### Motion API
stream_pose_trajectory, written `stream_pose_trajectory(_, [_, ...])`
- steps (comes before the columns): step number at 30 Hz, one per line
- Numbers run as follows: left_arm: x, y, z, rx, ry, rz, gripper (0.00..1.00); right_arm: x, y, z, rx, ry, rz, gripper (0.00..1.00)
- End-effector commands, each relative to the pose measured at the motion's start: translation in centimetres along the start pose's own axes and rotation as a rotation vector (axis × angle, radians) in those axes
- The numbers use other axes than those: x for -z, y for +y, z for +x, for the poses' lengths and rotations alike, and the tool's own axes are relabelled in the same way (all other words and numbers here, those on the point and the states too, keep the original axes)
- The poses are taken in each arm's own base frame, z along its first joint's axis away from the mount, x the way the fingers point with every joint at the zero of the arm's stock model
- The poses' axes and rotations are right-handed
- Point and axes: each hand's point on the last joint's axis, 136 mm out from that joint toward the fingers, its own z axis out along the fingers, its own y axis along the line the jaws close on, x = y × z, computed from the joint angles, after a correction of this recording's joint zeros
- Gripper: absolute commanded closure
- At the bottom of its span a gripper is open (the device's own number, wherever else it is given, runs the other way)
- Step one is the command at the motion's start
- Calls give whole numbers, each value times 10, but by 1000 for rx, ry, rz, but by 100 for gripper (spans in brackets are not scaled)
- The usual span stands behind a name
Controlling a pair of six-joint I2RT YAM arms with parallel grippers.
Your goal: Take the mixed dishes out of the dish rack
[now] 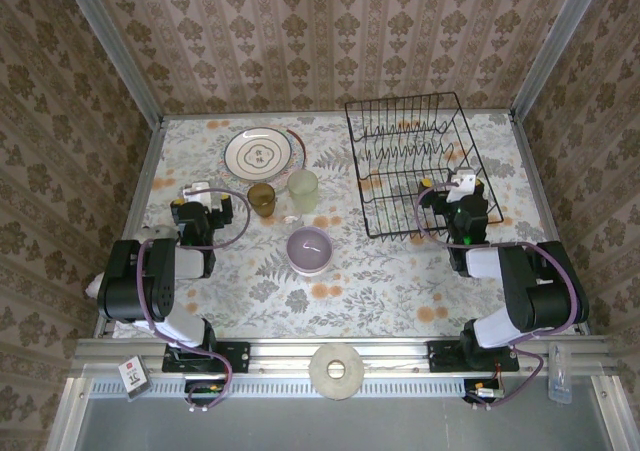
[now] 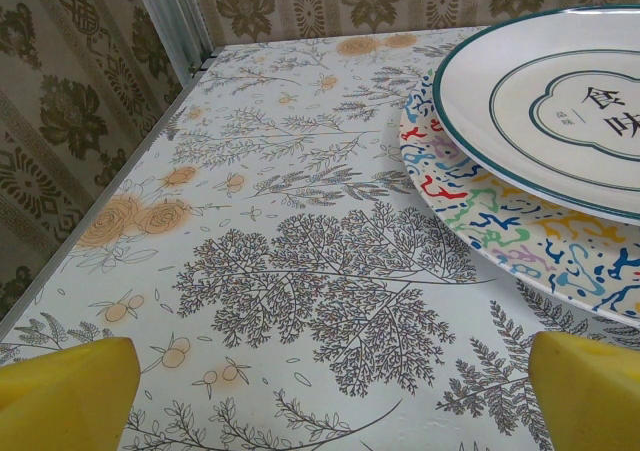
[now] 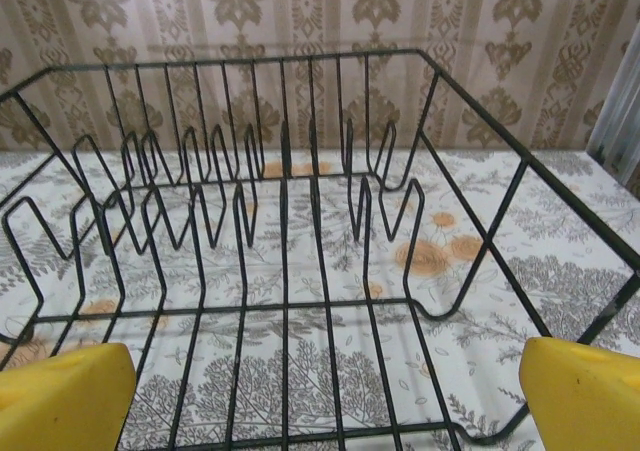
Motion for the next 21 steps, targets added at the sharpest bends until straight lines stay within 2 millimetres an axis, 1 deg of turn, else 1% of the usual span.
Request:
stream_pose_trajectory(1, [-3,0,-7,7,-12,6,0,-3,-5,41,-2,169,23,0])
stream_pose_trajectory(6, [-3,-5,-8,-10,-8,19,0,-3,-4,41,0,170,22,0])
stream_pose_trajectory(21, [-4,-5,-8,-11,-9,16,0,-3,-4,42,-1,173,19,0])
